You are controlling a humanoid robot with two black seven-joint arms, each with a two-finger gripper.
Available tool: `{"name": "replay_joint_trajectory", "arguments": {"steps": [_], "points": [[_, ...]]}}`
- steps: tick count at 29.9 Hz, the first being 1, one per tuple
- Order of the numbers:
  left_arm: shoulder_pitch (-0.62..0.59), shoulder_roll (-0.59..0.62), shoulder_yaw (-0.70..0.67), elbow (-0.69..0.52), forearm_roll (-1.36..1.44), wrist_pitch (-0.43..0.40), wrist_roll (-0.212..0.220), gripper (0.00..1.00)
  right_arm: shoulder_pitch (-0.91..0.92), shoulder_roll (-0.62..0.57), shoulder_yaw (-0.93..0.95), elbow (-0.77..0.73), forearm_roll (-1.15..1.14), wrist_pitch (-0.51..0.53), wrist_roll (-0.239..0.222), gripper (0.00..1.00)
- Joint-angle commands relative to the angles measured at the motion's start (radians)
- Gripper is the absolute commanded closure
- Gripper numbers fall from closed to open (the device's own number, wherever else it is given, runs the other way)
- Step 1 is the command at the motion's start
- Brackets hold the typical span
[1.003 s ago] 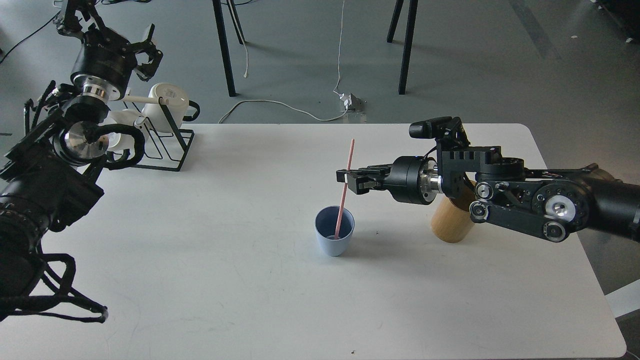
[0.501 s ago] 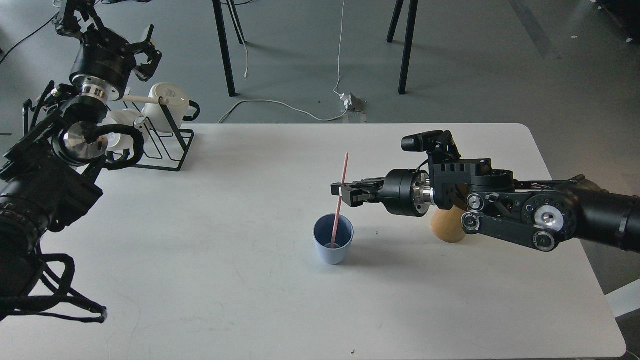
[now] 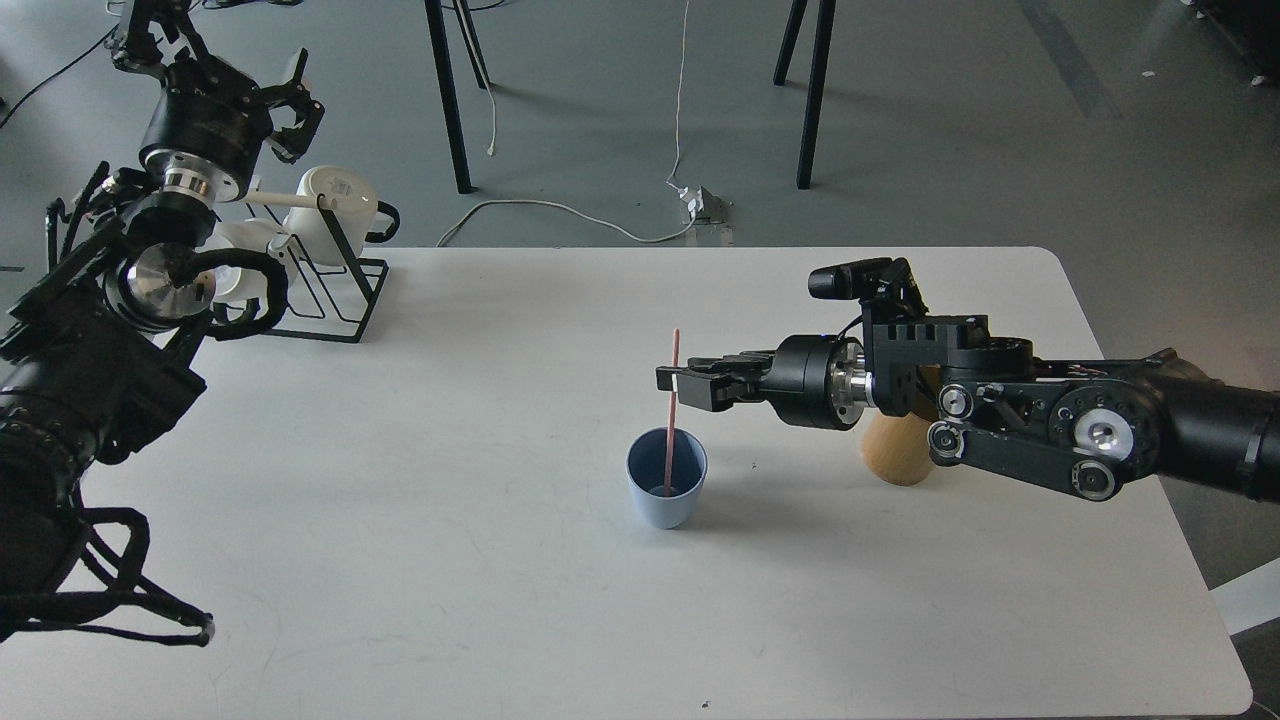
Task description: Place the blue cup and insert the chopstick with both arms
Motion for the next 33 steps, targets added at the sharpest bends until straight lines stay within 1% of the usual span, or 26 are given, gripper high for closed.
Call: {"name": "replay_joint_trajectory", "arguments": {"steps": [1, 2, 3, 7, 12, 14, 17, 23, 28, 33], "points": [[-0.001, 0.000, 0.000, 0.001, 0.000, 0.000, 0.000, 0.01, 0.015, -0.027, 0.082, -0.001, 0.008, -0.001, 0.001, 0.29], [-0.001, 0.000, 0.000, -0.001, 0.000, 0.000, 0.000, 0.01, 0.015, -0.039, 0.132, -0.004, 0.010, 0.000, 0.001, 0.17], [-0.001, 0.000, 0.000, 0.001, -0.001, 0.000, 0.000, 0.01, 0.012, -0.052, 0.195, -0.005, 0.013, 0.002, 0.000, 0.02], [-0.001, 0.000, -0.002, 0.001, -0.001, 0.000, -0.001, 0.01, -0.020, -0.072, 0.393, -0.051, 0.077, -0.001, -0.008, 0.01], [-0.003, -0.003, -0.008, 0.001, -0.001, 0.000, -0.005, 0.00, -0.044, -0.081, 0.574, -0.122, 0.203, -0.003, -0.011, 0.01], [-0.003, -0.005, -0.011, -0.001, -0.001, 0.000, -0.006, 0.01, -0.049, -0.078, 0.628, -0.175, 0.302, 0.003, -0.008, 0.01], [-0.003, -0.008, -0.011, 0.001, -0.001, 0.000, -0.008, 0.01, -0.067, -0.079, 0.651, -0.219, 0.474, 0.005, -0.003, 0.01], [-0.003, -0.009, -0.012, -0.001, -0.003, 0.000, -0.008, 0.01, -0.090, -0.089, 0.714, -0.300, 0.884, 0.019, 0.001, 0.01], [-0.001, -0.011, -0.014, 0.001, -0.003, 0.000, -0.008, 0.01, -0.119, -0.086, 0.823, -0.378, 1.137, 0.094, 0.000, 0.01], [0.000, -0.029, -0.014, 0.001, -0.003, 0.000, -0.006, 0.01, -0.198, -0.069, 0.947, -0.446, 1.346, 0.224, 0.000, 0.01]]}}
